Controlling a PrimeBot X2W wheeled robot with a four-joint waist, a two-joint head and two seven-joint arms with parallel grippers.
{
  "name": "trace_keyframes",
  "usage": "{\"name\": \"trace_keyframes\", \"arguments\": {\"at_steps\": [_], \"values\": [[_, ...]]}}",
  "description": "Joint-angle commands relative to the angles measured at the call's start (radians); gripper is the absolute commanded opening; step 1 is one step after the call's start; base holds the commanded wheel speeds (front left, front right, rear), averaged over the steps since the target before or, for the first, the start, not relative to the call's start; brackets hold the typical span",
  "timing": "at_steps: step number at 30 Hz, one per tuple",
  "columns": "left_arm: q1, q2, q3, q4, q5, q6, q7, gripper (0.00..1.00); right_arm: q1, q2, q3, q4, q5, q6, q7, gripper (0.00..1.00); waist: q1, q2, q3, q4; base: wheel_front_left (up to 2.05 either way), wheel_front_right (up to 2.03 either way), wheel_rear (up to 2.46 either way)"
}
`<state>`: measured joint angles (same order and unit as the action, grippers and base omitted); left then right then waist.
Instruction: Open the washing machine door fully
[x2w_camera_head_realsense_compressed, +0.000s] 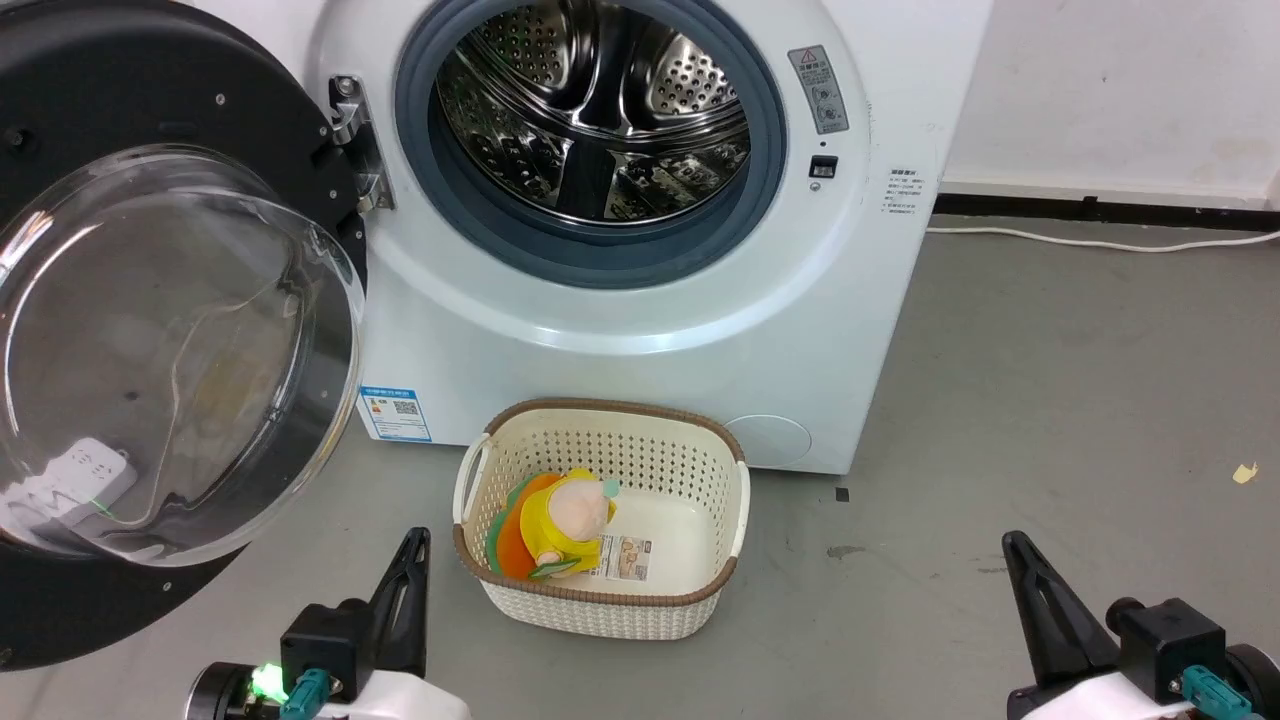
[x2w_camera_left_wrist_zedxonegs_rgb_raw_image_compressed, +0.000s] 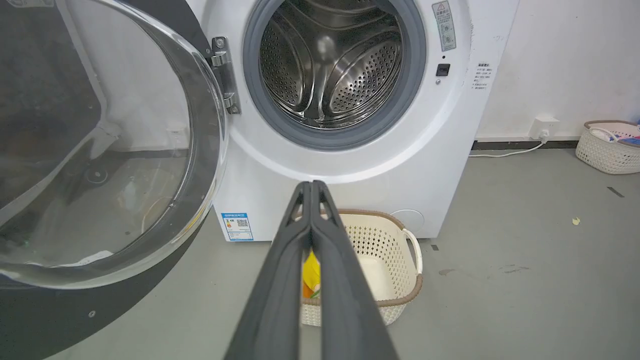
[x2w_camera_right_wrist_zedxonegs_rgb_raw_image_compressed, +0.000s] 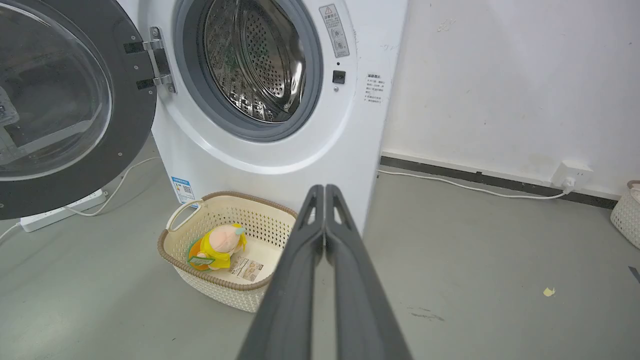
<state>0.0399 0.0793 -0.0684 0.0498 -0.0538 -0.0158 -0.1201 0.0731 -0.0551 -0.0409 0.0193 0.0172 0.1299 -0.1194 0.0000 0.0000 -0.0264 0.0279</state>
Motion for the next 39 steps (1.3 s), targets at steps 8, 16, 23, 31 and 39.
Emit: {"name": "trace_keyframes", "arguments": {"at_steps": [8, 16, 23, 31, 39], "values": [[-0.017, -0.007, 0.016, -0.015, 0.014, 0.008, 0.024, 0.0, -0.027, 0.003, 0.01, -0.009, -0.007, 0.0, 0.023, 0.0, 0.0, 0.0, 0.005, -0.005, 0.0, 0.0, 0.0], [-0.023, -0.013, 0.029, -0.024, 0.024, 0.01, 0.049, 0.0, -0.039, 0.004, 0.018, -0.012, -0.01, 0.001, 0.048, 0.0, 0.0, 0.0, 0.01, -0.011, 0.0, 0.0, 0.0], [-0.027, -0.016, 0.037, -0.029, 0.03, 0.011, 0.063, 0.0, -0.046, 0.004, 0.022, -0.013, -0.011, 0.001, 0.062, 0.0, 0.0, 0.0, 0.014, -0.014, 0.0, 0.0, 0.0], [-0.03, -0.02, 0.046, -0.035, 0.037, 0.012, 0.08, 0.0, -0.054, 0.004, 0.028, -0.015, -0.013, 0.001, 0.079, 0.0, 0.0, 0.0, 0.017, -0.018, 0.0, 0.0, 0.0], [-0.036, -0.025, 0.059, -0.043, 0.046, 0.014, 0.102, 0.0, -0.064, 0.005, 0.035, -0.017, -0.015, 0.001, 0.101, 0.0, 0.0, 0.0, 0.022, -0.024, 0.0, 0.0, 0.0]]}}
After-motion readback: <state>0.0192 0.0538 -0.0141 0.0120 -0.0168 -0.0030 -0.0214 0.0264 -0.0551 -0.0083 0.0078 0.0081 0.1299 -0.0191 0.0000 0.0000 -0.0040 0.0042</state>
